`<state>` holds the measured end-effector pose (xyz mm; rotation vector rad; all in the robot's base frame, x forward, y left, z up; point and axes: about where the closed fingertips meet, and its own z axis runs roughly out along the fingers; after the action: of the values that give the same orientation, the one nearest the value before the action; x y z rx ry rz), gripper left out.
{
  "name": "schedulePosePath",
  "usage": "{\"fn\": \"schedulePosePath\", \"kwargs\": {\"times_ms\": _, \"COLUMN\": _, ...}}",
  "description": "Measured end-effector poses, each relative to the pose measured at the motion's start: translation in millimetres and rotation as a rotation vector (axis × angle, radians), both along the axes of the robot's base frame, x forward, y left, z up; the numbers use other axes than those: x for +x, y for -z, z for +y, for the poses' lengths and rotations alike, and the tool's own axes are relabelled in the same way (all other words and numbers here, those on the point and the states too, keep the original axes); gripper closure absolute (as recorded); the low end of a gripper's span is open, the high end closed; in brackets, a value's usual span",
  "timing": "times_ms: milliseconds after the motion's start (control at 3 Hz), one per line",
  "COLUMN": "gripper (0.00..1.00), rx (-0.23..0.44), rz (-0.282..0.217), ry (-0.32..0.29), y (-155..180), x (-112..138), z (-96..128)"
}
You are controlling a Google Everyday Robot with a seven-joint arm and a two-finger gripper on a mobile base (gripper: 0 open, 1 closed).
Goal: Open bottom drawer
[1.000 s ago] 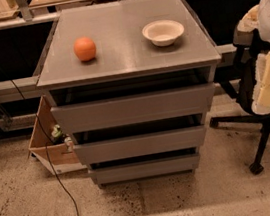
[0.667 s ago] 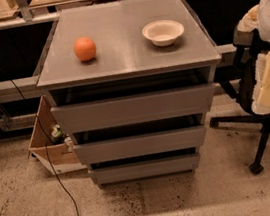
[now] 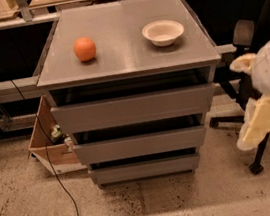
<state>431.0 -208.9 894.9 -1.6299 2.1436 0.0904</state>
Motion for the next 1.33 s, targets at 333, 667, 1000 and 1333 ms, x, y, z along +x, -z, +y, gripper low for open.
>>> {"fn": "schedulePosePath", "kwargs": {"times_ms": 333, "gripper": 0.0, "rx": 0.014, "rz": -0.012, "ry": 0.027, "y": 19.3, "x": -0.2, "z": -1.3}}
{"fn": "schedulePosePath", "kwargs": {"times_ms": 667, "gripper": 0.0, "rx": 0.023, "rz": -0.016, "ry": -0.013, "y": 22.4, "x": 6.5, "z": 8.8}}
{"fn": "schedulePosePath", "kwargs": {"times_ms": 1000, "gripper": 0.0, "rx": 0.168, "rz": -0.031, "ry": -0.068, "y": 60.5, "x": 33.5, "z": 34.7}}
{"fn": "schedulePosePath", "kwargs": {"times_ms": 1333, "gripper": 0.0, "rx": 0.371, "rz": -0.035, "ry": -0.053, "y": 113.6, "x": 67.9, "z": 76.9}}
